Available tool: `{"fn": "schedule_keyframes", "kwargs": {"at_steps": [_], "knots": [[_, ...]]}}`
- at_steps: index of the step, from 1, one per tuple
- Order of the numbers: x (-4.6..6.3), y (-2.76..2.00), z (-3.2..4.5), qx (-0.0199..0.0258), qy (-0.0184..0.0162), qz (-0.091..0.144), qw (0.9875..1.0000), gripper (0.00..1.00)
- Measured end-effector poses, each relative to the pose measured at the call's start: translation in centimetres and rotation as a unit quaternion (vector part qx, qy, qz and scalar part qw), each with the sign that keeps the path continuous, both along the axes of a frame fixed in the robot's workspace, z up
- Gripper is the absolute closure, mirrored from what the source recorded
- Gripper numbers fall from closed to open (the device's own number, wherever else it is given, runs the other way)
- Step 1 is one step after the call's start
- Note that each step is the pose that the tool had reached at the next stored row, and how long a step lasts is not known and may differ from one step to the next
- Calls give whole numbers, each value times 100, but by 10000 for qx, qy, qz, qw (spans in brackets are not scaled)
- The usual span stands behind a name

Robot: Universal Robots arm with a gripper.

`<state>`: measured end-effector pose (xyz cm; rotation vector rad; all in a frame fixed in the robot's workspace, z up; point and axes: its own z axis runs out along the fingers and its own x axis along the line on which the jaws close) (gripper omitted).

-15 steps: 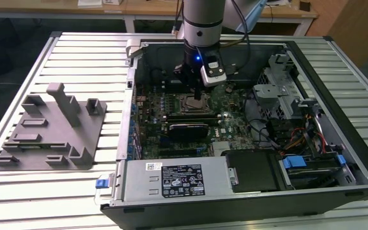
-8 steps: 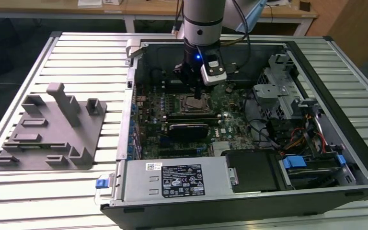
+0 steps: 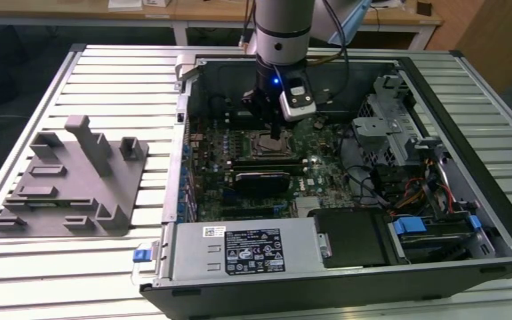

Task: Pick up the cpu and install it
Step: 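Install the second cpu locking lever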

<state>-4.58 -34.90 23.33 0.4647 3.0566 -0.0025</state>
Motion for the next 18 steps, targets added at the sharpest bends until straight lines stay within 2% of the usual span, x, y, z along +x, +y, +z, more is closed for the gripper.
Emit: {"fn": "schedule_keyframes", "kwargs": {"at_steps": [8,9,12,18], "knots": [[0,-104,0,0,0,0,10000,89],[0,-139,0,0,0,0,10000,89],[0,-181,0,0,0,0,10000,89],[0,-229,0,0,0,0,10000,89]]}}
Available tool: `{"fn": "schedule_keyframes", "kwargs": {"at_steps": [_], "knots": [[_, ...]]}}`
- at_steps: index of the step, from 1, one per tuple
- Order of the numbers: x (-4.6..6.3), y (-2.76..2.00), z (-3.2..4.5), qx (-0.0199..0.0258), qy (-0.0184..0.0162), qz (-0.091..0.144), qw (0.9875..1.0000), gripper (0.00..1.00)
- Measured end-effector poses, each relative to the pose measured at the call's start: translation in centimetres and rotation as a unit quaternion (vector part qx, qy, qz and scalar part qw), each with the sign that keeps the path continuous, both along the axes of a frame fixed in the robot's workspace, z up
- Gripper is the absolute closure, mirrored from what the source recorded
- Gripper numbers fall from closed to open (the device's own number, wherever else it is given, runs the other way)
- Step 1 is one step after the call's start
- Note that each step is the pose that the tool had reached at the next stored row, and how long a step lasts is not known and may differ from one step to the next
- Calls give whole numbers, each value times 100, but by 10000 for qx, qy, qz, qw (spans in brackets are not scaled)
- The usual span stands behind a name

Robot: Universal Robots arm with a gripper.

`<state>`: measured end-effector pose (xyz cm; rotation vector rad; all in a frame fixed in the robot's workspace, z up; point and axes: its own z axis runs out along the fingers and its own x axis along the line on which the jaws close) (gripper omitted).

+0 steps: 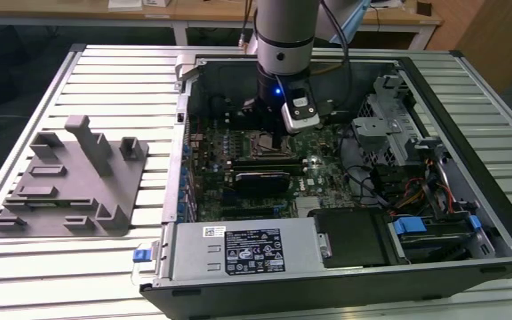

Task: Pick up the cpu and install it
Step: 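Install the second cpu locking lever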

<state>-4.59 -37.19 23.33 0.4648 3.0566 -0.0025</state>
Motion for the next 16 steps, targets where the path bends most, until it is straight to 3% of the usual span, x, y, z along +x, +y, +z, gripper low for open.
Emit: {"fn": "schedule_keyframes", "kwargs": {"at_steps": [11,16], "knots": [[0,-96,-6,0,0,22,10000,89],[-8,-104,-25,0,0,300,9996,89]]}}
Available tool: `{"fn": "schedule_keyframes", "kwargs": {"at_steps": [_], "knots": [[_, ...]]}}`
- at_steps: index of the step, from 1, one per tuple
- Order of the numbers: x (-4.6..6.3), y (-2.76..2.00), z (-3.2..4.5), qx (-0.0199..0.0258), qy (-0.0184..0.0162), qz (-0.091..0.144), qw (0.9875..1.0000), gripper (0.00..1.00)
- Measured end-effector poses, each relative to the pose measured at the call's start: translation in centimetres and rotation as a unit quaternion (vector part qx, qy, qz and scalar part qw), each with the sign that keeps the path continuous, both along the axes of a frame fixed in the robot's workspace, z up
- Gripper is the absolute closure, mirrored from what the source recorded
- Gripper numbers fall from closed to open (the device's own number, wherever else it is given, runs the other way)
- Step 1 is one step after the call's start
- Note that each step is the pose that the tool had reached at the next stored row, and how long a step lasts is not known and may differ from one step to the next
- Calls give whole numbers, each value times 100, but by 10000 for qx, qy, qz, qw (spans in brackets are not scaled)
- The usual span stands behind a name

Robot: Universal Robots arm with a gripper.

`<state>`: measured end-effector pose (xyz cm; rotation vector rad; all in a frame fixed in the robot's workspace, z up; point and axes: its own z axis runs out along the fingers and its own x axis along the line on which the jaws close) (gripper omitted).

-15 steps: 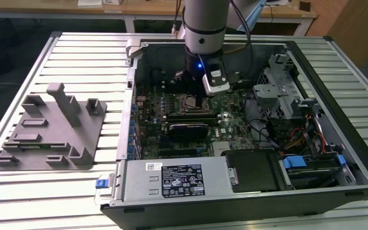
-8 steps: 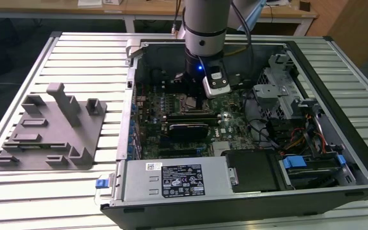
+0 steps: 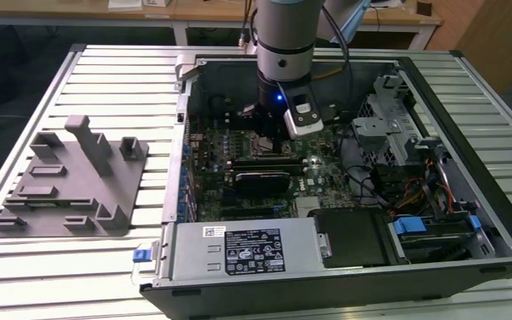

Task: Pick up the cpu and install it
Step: 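Install the second cpu locking lever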

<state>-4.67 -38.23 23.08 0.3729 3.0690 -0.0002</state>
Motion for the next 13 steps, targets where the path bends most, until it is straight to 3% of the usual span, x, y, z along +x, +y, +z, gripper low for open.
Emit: {"fn": "schedule_keyframes", "kwargs": {"at_steps": [4,9,13], "knots": [[-14,0,-22,0,0,278,9996,89],[-100,0,-48,2,0,365,9993,89],[-122,0,-69,7,0,561,9984,89]]}}
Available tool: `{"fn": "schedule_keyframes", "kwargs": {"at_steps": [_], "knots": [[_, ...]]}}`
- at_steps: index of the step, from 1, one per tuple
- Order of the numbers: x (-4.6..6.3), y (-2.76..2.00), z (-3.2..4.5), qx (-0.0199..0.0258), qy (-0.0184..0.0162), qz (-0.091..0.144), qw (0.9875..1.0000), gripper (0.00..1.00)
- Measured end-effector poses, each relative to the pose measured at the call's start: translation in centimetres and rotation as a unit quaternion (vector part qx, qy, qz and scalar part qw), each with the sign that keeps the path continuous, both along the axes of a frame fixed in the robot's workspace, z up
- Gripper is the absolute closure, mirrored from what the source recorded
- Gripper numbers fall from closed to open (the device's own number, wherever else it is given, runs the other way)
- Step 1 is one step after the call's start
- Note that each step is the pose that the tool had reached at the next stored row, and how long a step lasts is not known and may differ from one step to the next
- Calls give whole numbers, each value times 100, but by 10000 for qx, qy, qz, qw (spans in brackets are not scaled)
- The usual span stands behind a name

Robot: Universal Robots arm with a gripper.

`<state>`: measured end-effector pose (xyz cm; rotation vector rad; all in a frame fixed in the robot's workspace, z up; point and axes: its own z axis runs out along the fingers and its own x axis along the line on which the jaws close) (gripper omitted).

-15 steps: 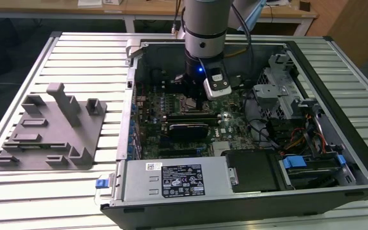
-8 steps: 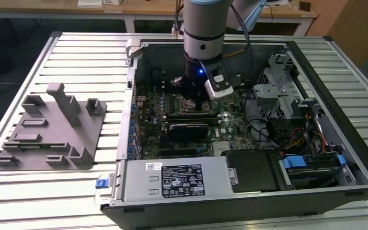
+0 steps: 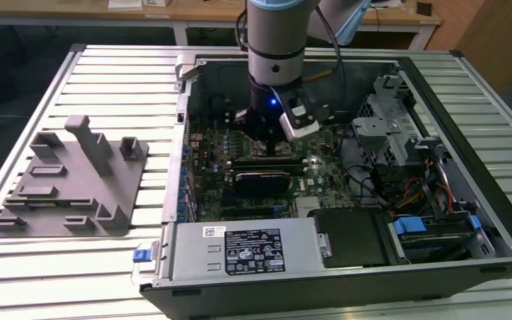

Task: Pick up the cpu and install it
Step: 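Install the second cpu locking lever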

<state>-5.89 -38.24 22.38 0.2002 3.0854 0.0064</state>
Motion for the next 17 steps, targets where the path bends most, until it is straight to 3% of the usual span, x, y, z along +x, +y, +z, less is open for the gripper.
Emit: {"fn": "schedule_keyframes", "kwargs": {"at_steps": [8,12,15,17], "knots": [[-165,-3,-53,11,0,112,9999,89],[-193,-35,-83,85,-1,152,9998,89],[-205,-57,-104,185,-2,181,9997,89],[-207,-59,-107,205,-3,190,9996,89]]}}
